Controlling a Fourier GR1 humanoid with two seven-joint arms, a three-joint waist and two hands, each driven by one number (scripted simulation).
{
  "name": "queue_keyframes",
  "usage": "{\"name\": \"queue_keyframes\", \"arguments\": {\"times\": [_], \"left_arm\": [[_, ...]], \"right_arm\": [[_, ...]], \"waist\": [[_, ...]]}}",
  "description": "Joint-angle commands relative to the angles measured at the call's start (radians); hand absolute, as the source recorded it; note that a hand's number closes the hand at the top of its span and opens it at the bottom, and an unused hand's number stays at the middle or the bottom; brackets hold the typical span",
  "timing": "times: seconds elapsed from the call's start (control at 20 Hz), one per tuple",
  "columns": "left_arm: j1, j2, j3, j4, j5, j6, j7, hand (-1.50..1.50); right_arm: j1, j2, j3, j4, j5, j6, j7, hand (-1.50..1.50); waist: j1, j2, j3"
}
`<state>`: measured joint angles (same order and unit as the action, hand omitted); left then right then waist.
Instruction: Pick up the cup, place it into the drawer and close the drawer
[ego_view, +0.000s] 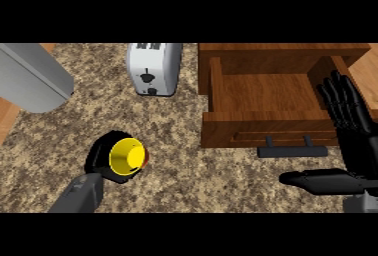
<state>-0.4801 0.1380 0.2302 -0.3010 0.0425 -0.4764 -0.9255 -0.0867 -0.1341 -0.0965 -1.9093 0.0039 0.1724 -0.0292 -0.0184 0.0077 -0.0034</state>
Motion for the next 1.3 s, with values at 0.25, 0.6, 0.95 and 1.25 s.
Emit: {"name": "queue_keyframes", "arguments": {"times": [0.25,0.6,0.95,1.25], "left_arm": [[0.047,0.057,0.148,-0.023,0.127,0.021,-0.206,1.5],[-0.009,0.058,0.13,-0.125,0.132,0.015,-0.211,1.5],[-0.101,-0.02,0.054,-0.341,0.145,0.102,0.02,1.5],[-0.145,-0.08,-0.03,-0.574,0.115,0.269,0.2,1.5]], "right_arm": [[-0.028,0.006,-0.011,0.03,0.011,-0.016,-0.024,-1.5],[-0.008,-0.003,-0.033,0.005,-0.016,-0.007,-0.007,-1.5],[0.018,-0.045,-0.07,-0.02,-0.043,0.024,0.022,-1.5],[0.01,-0.042,-0.071,-0.019,-0.032,0.013,0.029,-1.5]], "waist": [[0.005,0.003,0.0],[0.003,-0.004,0.001],[0.02,-0.014,0.004],[0.023,-0.014,0.004]]}}
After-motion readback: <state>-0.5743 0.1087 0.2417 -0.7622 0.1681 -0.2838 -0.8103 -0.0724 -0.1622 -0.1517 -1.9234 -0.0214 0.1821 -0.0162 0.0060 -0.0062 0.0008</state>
